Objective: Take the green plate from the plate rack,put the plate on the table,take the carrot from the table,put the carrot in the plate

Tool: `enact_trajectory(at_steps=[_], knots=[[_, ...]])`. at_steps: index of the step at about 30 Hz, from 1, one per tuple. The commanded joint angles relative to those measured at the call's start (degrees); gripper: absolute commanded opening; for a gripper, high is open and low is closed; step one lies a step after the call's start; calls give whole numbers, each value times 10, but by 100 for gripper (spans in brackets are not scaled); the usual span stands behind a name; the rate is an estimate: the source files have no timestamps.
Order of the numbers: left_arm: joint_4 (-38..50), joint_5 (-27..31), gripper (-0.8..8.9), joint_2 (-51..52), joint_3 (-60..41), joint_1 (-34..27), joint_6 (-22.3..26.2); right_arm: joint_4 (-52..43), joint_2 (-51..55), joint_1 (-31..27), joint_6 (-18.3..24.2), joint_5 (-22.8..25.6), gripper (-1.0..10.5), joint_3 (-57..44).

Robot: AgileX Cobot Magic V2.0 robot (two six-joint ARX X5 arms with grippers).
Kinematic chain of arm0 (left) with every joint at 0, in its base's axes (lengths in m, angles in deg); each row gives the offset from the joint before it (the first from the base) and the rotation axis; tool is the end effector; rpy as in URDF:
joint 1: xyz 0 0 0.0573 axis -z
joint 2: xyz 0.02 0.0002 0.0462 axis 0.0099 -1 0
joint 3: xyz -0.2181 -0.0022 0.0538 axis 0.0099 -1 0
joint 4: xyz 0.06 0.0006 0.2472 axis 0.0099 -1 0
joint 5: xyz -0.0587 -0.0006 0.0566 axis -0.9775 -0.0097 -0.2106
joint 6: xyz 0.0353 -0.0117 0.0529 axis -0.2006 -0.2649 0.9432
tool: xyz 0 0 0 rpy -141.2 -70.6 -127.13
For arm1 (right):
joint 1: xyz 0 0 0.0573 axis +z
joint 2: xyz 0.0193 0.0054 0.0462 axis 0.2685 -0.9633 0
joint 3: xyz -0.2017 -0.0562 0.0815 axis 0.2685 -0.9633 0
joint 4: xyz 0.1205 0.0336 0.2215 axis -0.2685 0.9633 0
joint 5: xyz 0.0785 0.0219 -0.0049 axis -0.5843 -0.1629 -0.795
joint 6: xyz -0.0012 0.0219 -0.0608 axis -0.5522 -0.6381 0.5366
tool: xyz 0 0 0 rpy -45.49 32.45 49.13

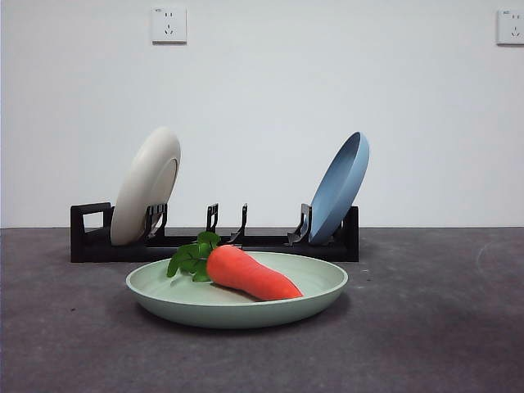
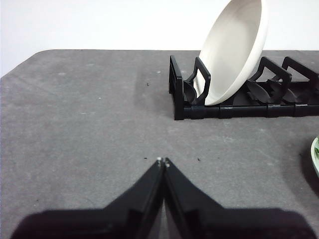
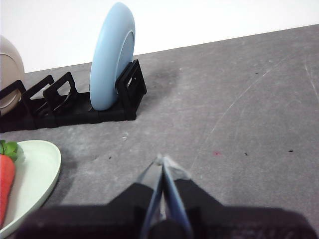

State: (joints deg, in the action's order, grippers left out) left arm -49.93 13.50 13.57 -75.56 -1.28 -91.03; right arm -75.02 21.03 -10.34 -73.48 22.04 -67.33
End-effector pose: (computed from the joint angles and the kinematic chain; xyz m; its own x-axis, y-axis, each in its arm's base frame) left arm 0.1537 0.0035 0.1484 0.9855 0.0013 -0.1695 -0.0068 0.9995 -0.0320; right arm 0.1530 0.0187 0.1501 0.9704 0.1897 -0.1491 -0.1658 0.9732 0.1593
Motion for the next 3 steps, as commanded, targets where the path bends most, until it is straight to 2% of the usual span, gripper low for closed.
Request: enact_trajectory(at_steps=[1,3], knots=[[1,0,-3,1,-8,-1,-3,5,1,0,-7,2,2,-5],[1,0,-3,1,-8,-1,-3,5,1,0,-7,2,2,-5]])
